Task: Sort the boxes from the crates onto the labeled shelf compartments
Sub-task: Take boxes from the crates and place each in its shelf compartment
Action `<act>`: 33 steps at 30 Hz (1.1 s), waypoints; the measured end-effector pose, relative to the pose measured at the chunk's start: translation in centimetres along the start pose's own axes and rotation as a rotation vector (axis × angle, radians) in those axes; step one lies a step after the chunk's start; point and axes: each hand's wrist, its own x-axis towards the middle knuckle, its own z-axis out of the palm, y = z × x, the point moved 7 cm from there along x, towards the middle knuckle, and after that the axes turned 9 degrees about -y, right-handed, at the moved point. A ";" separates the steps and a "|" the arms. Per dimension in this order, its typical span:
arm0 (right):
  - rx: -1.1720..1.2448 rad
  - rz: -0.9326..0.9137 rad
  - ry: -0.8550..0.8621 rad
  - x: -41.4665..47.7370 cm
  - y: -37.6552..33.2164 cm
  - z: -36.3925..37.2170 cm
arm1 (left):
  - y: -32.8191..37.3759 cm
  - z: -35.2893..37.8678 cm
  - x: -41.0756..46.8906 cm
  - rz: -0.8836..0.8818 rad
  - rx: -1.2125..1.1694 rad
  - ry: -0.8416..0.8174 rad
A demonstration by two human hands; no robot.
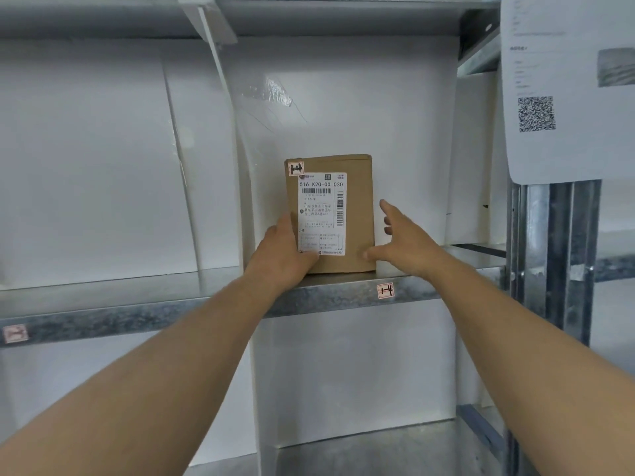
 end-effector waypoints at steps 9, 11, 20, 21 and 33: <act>-0.455 -0.185 0.200 -5.9 -9.3 -0.5 | 3.4 -6.6 -8.6 0.197 0.531 0.314; -0.463 -0.233 0.184 -6.9 -11.1 1.7 | 1.6 -8.1 -10.8 0.171 0.531 0.365; -0.458 -0.534 -0.090 -10.6 -19.2 20.7 | -13.7 -11.3 -22.5 -0.202 0.649 0.387; -0.458 -0.556 -0.140 -11.1 -19.8 23.0 | -15.6 -11.6 -23.9 -0.278 0.664 0.355; -0.461 -0.731 -0.567 -18.3 -27.8 45.7 | -32.8 -15.6 -42.7 -0.827 0.663 0.208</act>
